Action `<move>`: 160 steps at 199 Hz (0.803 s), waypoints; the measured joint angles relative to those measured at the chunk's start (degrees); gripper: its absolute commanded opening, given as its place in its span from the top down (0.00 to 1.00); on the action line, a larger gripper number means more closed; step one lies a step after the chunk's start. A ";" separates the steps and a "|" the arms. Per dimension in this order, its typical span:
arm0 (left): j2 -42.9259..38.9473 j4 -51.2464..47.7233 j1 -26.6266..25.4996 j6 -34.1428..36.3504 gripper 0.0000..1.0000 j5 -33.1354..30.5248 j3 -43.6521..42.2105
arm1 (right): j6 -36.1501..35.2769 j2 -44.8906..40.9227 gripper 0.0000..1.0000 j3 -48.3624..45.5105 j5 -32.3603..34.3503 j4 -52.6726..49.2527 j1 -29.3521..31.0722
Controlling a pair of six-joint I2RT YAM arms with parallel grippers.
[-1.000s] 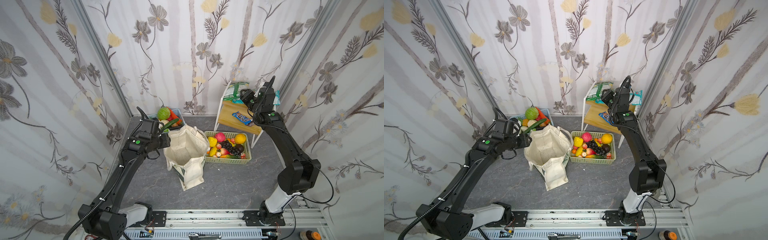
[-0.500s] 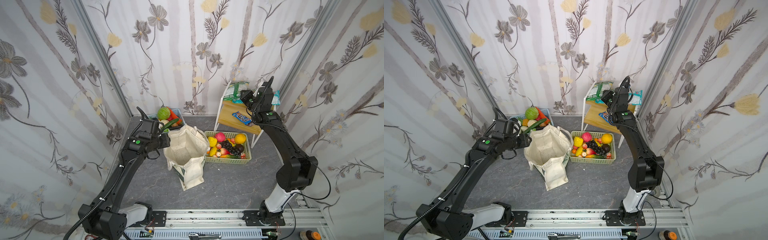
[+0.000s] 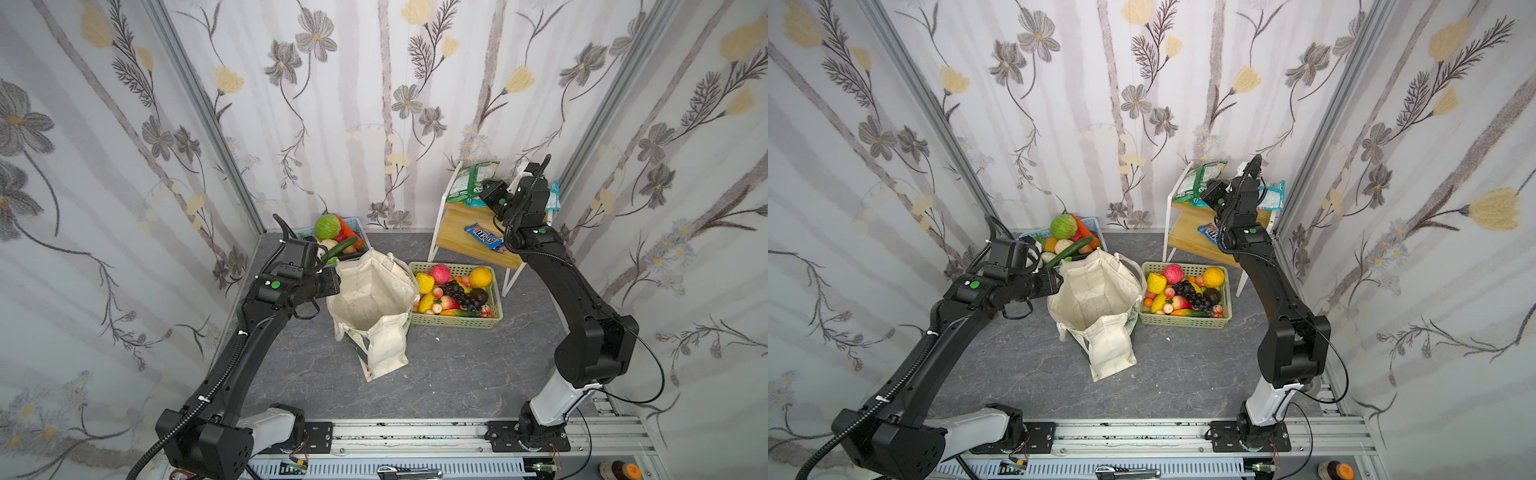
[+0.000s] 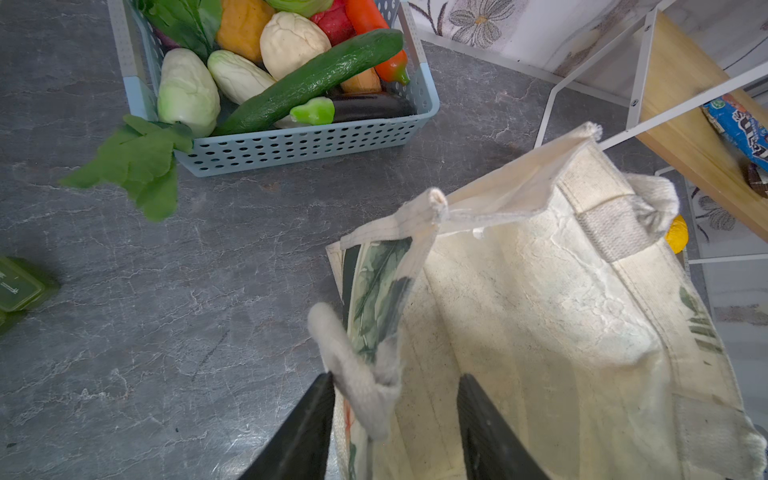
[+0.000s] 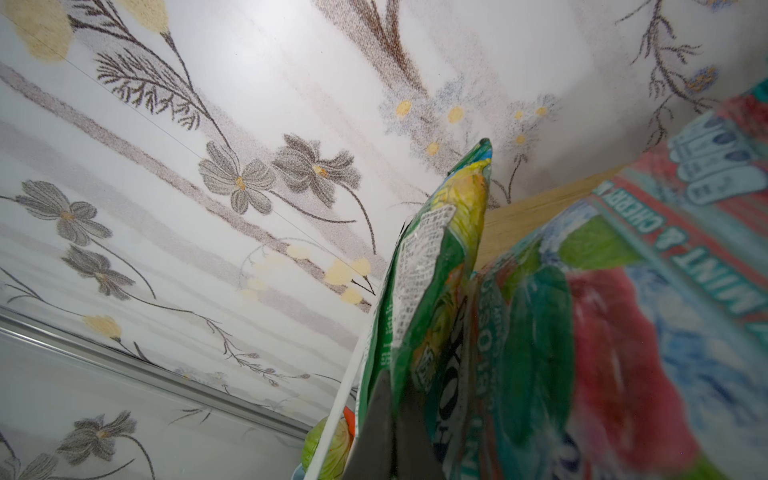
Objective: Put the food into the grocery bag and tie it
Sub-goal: 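Grasp the green chip packet on the shelf with the right gripper, then lift the green chip packet off the shelf with the right gripper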
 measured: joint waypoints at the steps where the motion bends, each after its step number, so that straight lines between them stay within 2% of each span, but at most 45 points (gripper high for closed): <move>1: 0.00 0.00 0.00 0.00 0.49 0.00 0.00 | -0.09 -0.09 1.00 -0.07 -0.04 0.04 0.00; 19: 0.00 0.00 0.00 0.00 0.49 0.00 -0.13 | -1.09 -1.03 1.00 -0.59 -0.07 0.15 -0.02; 52: 0.00 0.04 0.00 -0.20 0.42 1.11 -0.15 | -3.13 -2.91 1.00 -0.81 -0.07 0.22 -0.07; 78: 0.31 0.39 0.00 -0.46 0.33 2.01 0.02 | -5.14 -4.20 1.00 -0.85 -0.39 0.20 -0.13; 160: 1.60 0.28 0.00 -1.90 0.22 0.44 2.38 | -10.95 -9.38 1.00 -1.22 -3.74 -1.07 -0.17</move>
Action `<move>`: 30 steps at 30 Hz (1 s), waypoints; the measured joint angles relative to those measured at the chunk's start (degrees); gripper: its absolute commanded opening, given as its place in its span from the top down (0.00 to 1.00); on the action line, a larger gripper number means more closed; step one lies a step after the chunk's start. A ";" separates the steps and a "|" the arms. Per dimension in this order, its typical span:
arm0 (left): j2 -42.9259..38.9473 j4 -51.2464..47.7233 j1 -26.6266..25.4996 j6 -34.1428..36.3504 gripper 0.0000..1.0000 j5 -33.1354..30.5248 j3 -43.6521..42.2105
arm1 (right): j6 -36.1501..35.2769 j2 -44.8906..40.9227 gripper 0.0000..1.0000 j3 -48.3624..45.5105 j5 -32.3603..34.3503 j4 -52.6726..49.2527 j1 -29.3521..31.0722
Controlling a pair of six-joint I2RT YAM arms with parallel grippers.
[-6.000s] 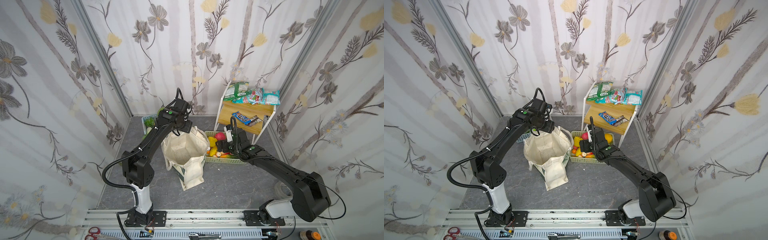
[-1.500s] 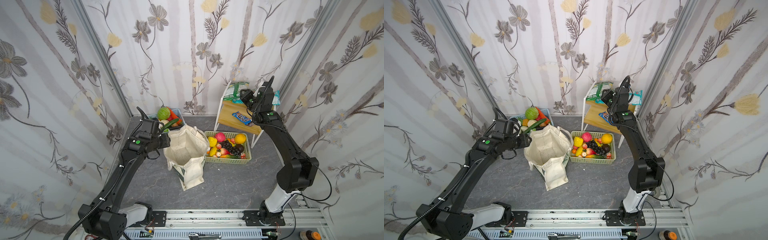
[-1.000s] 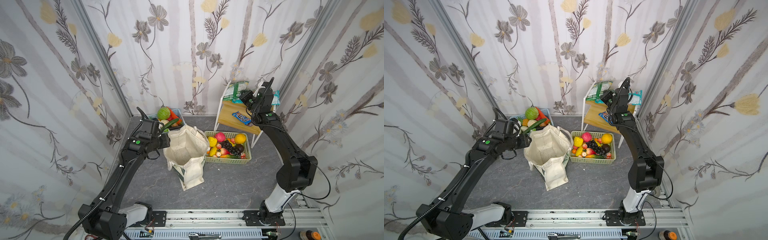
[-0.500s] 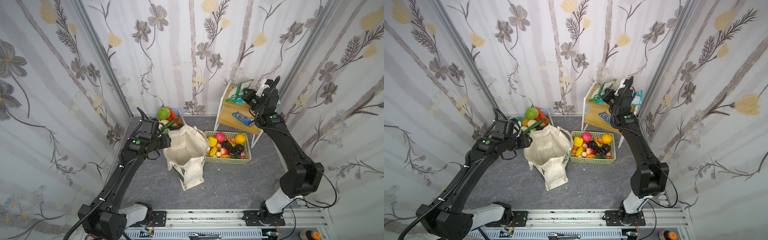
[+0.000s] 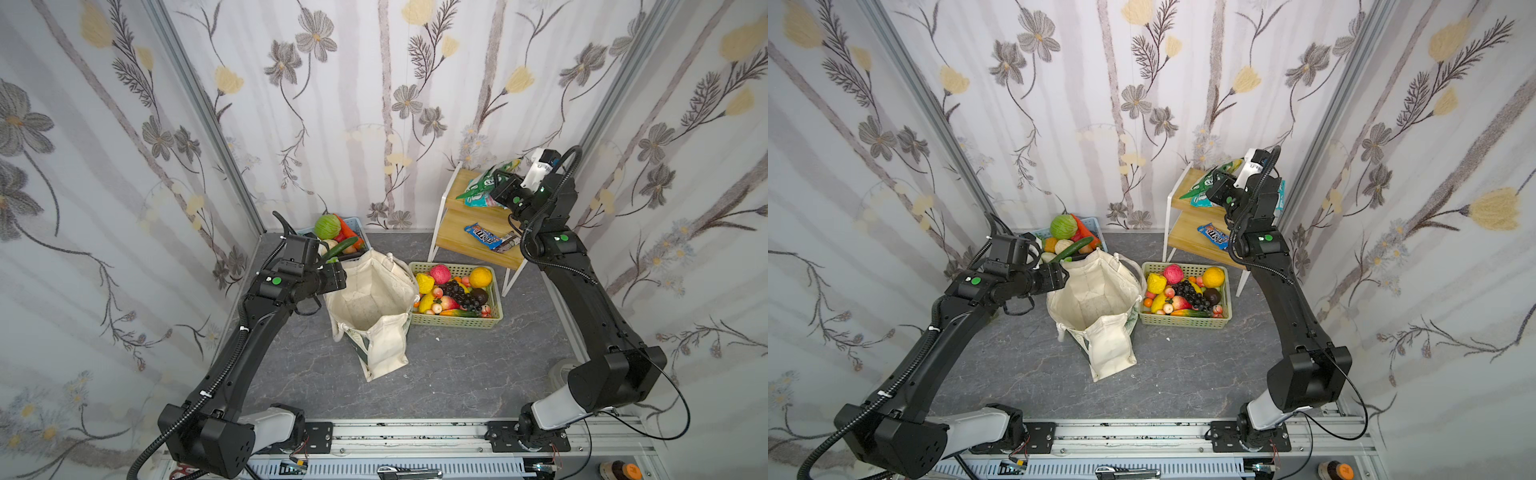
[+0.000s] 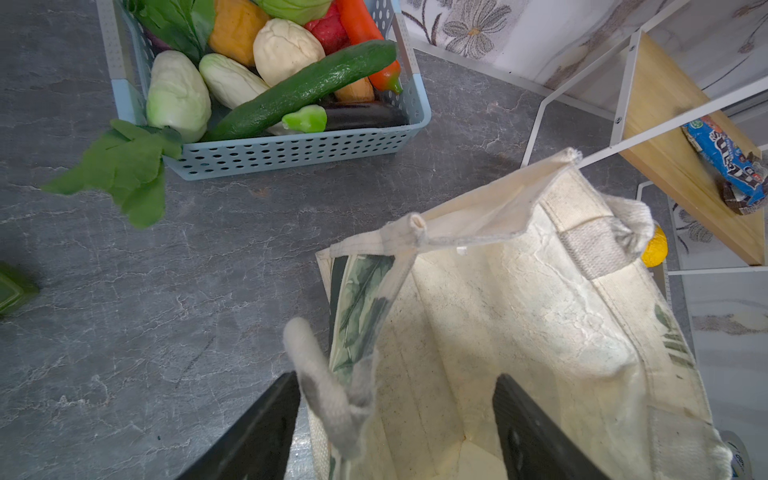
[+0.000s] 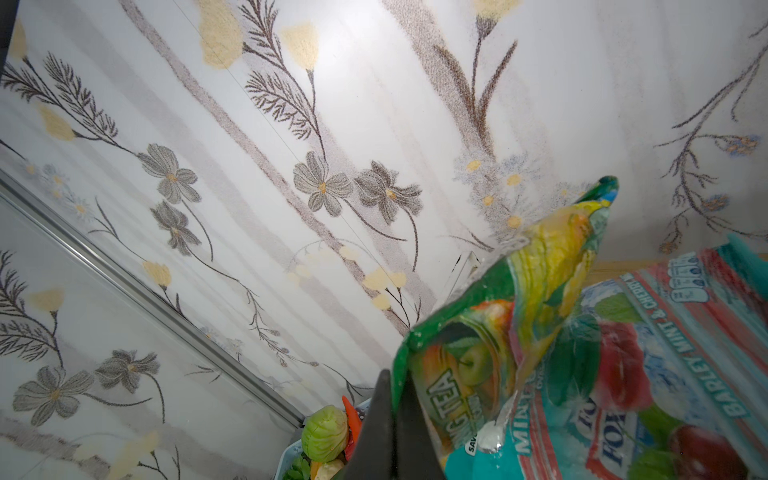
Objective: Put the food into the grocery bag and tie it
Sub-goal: 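Lift the green chip packet off the shelf with the right gripper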
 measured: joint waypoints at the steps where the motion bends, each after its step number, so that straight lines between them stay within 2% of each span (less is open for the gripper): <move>1: 0.11 -0.02 0.00 0.00 0.21 -0.17 0.37 | -0.35 -0.35 1.00 0.00 -0.35 0.00 0.00; 17: 0.61 -1.73 0.00 0.28 0.19 -2.38 3.10 | -4.59 -8.24 1.00 -1.77 -5.53 -2.69 2.25; 30: 3.17 -3.54 0.11 1.60 0.18 -4.74 5.25 | -9.73 -12.94 1.00 -3.54 -9.73 -5.64 11.91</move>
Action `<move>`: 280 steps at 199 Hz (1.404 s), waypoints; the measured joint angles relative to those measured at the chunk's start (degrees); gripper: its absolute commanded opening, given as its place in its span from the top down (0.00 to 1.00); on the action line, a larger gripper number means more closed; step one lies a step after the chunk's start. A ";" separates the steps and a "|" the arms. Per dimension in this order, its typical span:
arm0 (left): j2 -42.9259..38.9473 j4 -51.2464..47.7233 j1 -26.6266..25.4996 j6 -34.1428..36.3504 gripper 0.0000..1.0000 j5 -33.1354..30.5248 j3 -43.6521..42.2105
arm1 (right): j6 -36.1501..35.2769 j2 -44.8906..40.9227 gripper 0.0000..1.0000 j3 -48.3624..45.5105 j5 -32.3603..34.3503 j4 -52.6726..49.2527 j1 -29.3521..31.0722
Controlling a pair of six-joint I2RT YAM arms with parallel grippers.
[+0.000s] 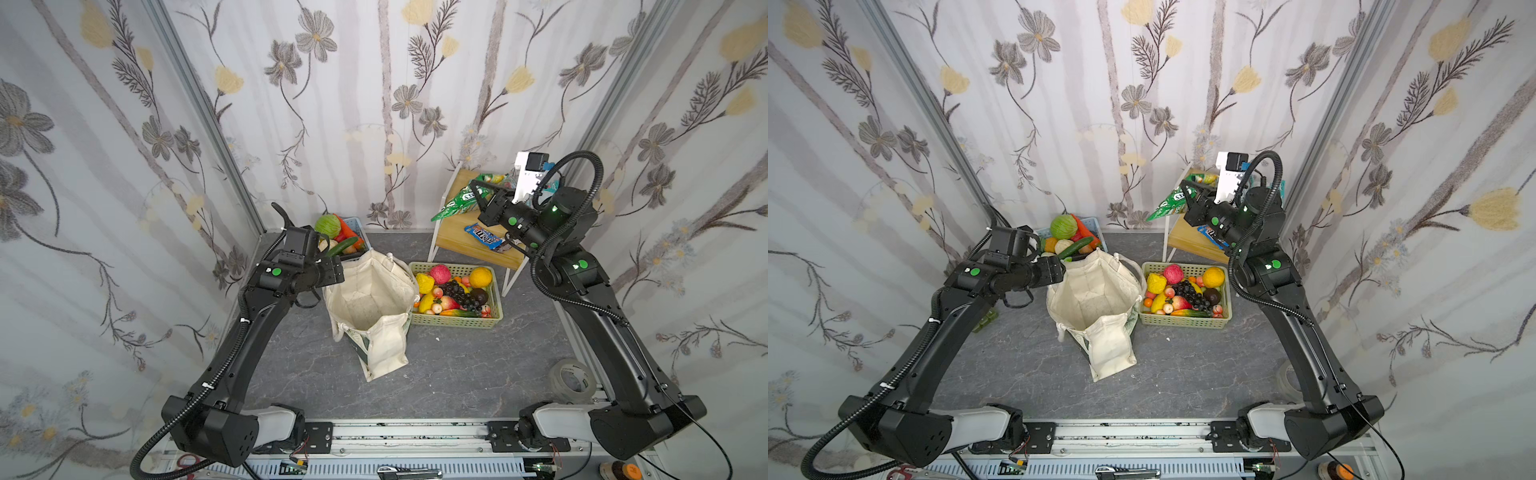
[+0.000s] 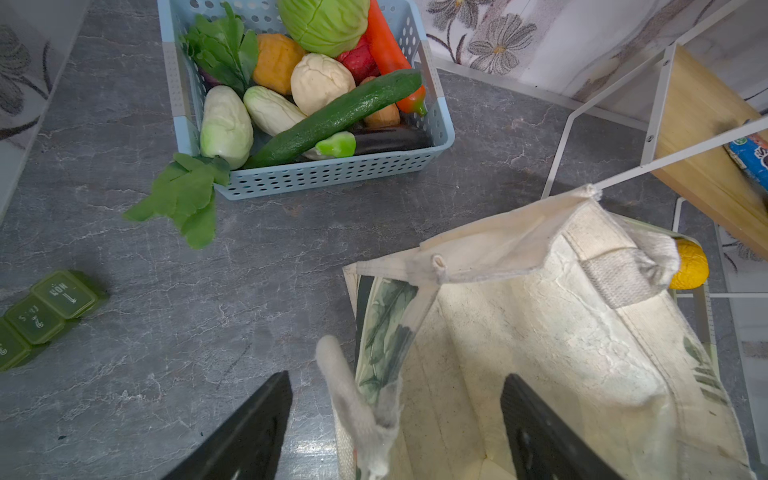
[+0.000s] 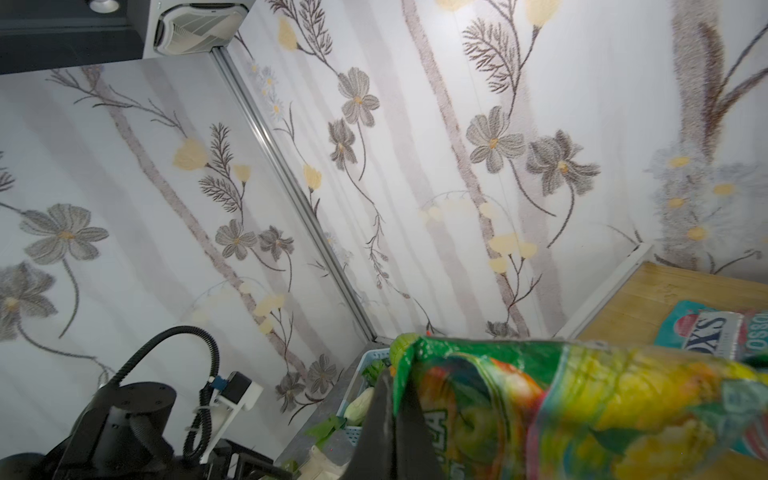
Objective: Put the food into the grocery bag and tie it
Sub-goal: 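Lift the green chip packet off the shelf with the right gripper, then carry the green chip packet over the open bag with the right gripper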
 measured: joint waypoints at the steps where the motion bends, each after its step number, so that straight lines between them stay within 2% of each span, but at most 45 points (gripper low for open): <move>1: 0.02 0.00 0.00 0.00 0.18 -0.02 0.00 | -0.04 0.00 1.00 -0.02 -0.02 -0.02 0.07; 83: 0.79 -0.31 0.00 0.11 0.18 -0.33 0.39 | -1.31 -0.92 1.00 -4.42 -0.35 -1.31 7.67; 179: 1.40 -0.48 -0.02 0.39 0.17 -0.76 0.90 | -1.68 3.74 1.00 -6.19 -1.84 -1.18 15.69; 280: 1.95 -0.46 0.00 0.57 0.17 -0.76 0.90 | -1.70 5.66 1.00 -6.19 -2.89 -1.14 19.28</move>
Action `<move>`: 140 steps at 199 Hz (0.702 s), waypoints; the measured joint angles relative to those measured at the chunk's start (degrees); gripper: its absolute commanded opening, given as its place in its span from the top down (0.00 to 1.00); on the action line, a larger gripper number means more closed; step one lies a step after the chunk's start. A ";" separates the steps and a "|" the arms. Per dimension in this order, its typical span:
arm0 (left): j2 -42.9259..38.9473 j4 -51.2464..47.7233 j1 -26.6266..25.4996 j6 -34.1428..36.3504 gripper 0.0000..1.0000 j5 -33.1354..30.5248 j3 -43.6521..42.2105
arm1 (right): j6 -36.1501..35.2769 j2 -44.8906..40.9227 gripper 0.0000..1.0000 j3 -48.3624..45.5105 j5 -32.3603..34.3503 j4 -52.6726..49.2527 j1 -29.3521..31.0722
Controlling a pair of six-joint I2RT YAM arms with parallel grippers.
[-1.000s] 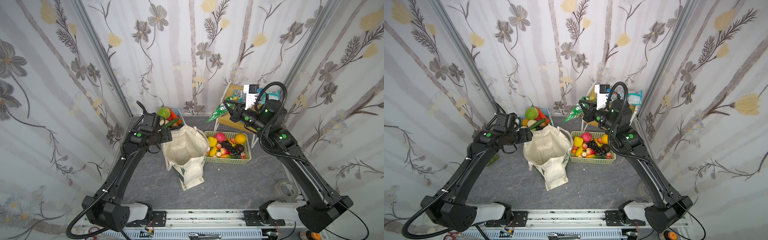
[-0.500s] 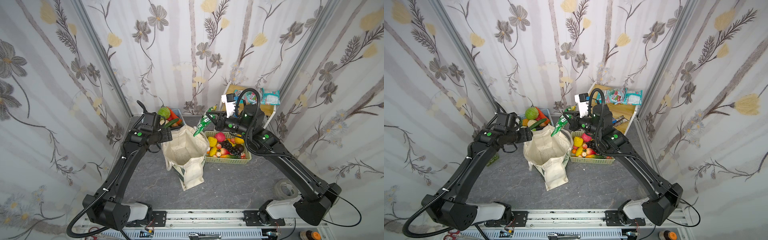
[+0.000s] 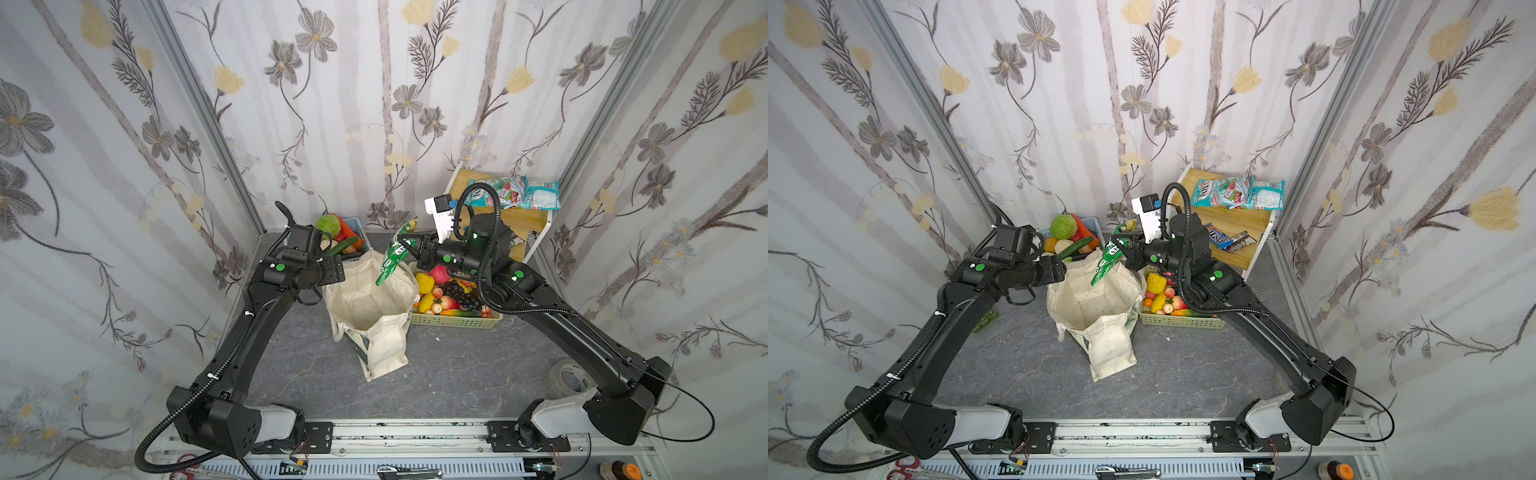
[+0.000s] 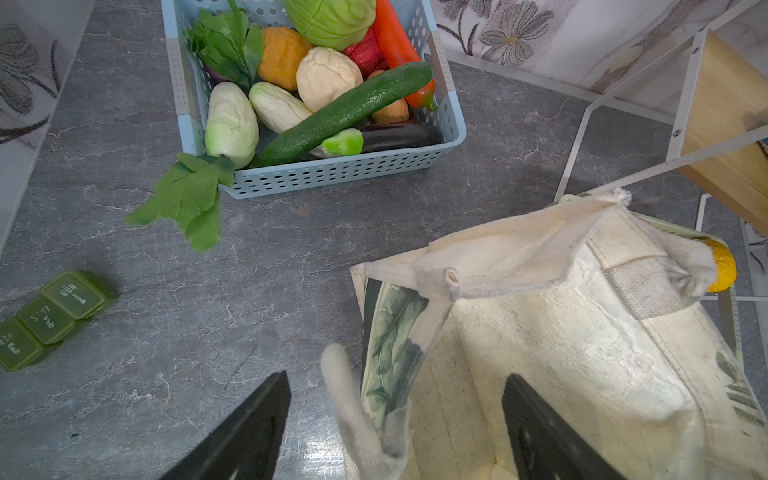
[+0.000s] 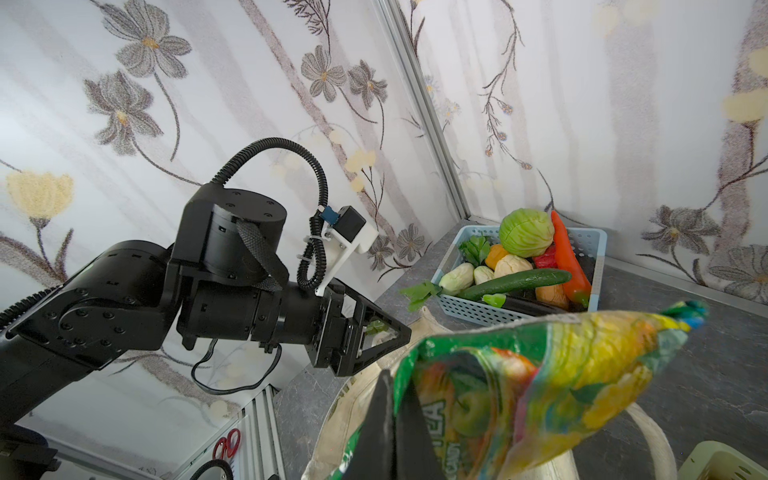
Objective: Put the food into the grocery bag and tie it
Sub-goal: 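Carry the green chip packet over the open bag with the right gripper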
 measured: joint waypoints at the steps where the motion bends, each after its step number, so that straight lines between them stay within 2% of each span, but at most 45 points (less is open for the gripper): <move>1: 0.00 0.00 0.00 0.00 0.17 0.00 0.00 | 0.00 0.00 1.00 0.00 0.00 0.00 0.04; 140: -0.02 0.02 0.00 0.00 0.17 -0.44 -0.70 | -0.83 4.13 1.00 1.16 -2.16 -0.37 2.84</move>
